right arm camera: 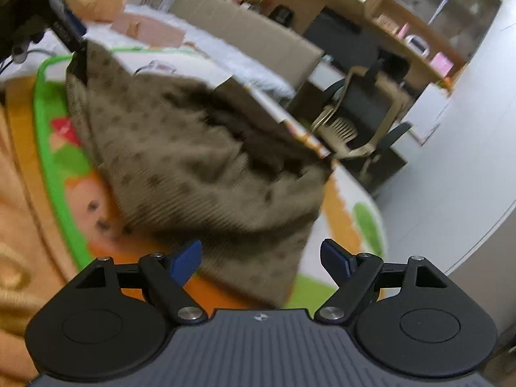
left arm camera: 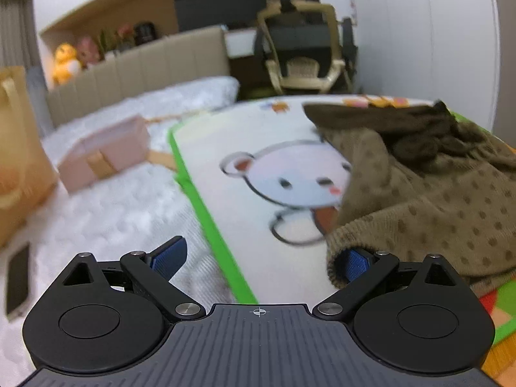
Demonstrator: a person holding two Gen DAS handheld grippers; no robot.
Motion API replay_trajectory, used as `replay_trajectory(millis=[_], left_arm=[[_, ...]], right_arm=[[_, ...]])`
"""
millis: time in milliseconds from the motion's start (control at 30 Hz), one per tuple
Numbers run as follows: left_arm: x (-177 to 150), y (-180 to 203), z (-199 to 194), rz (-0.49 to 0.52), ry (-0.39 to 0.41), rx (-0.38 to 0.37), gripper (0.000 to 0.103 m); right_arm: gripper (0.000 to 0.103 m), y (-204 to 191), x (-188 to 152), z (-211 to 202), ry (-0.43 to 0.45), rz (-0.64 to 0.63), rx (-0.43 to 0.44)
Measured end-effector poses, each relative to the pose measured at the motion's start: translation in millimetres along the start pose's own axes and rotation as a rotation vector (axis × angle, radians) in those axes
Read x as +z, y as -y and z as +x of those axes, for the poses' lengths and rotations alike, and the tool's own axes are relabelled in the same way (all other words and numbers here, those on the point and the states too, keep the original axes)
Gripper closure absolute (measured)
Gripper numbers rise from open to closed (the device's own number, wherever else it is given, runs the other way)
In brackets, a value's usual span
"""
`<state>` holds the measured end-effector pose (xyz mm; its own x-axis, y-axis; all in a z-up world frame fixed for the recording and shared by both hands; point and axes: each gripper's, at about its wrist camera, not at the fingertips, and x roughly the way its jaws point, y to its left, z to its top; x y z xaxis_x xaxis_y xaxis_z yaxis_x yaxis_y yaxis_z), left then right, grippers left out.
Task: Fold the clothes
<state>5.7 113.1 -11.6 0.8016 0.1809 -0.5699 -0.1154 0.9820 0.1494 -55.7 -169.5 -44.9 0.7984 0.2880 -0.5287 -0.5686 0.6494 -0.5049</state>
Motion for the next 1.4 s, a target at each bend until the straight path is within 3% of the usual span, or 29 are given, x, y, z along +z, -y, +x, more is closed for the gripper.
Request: replay_trajectory(millis=[100,167,267,400,533,600,700,833,1000,1067,1133,1200,1300,1400], left_arm=[[-4,9,-2,0.039,-0.003,-0.028,0.003],[-3,15,-1,0.051,0.001,-0.034,0.003],[-2,14,2,0.03,0.002,-0.014,0.003],[2,5,5,-0.003,-0.002,0.002,0.003],[1,3,4,-0.011,-0.004,-0.003,0.003],[1,6,4,-0.002,-0.007,-0.014,0.003],[-1,12,4,0.017,-0.01,-0.033,0.003],[-3,18,6,0.024,-0.019,-0.049,0.003],[-6,21,7,0.025,-0.022,-0.06,0.003],[-7,23,8,0.03,-0.024,-0.067,0.003],[-7,27,9,0.049,-0.024,-0.068,0.003],[-4,27,5,0.06,0.003,-0.045,0.003],[6,17,-9,0.032,0.075,0.001,0.003],[14,9,-21,0.009,0.124,0.019,0.003]], right_arm=[[0.019,-6,0,1,-0.01,-0.042,0.031],[0.014,-5,7,12,-0.008,-0.048,0.011],[0.014,5,6,12,-0.022,-0.034,-0.075],[0.037,24,-2,2,-0.08,-0.078,-0.148],[0.04,16,-14,0,-0.129,-0.193,-0.138],[0.04,8,-15,5,-0.12,-0.267,-0.155],[0.04,5,-8,13,-0.086,-0.262,-0.184],[0.04,7,7,18,-0.021,-0.163,-0.274],[0.04,-1,13,31,-0.012,-0.134,-0.308],[0.048,-4,15,33,0.009,-0.134,-0.321],[0.055,9,26,26,0.067,-0.071,-0.367],[0.065,32,38,9,0.133,0.018,-0.468],[0.068,69,46,-16,0.178,0.127,-0.578],[0.068,79,36,-28,0.157,0.087,-0.542]])
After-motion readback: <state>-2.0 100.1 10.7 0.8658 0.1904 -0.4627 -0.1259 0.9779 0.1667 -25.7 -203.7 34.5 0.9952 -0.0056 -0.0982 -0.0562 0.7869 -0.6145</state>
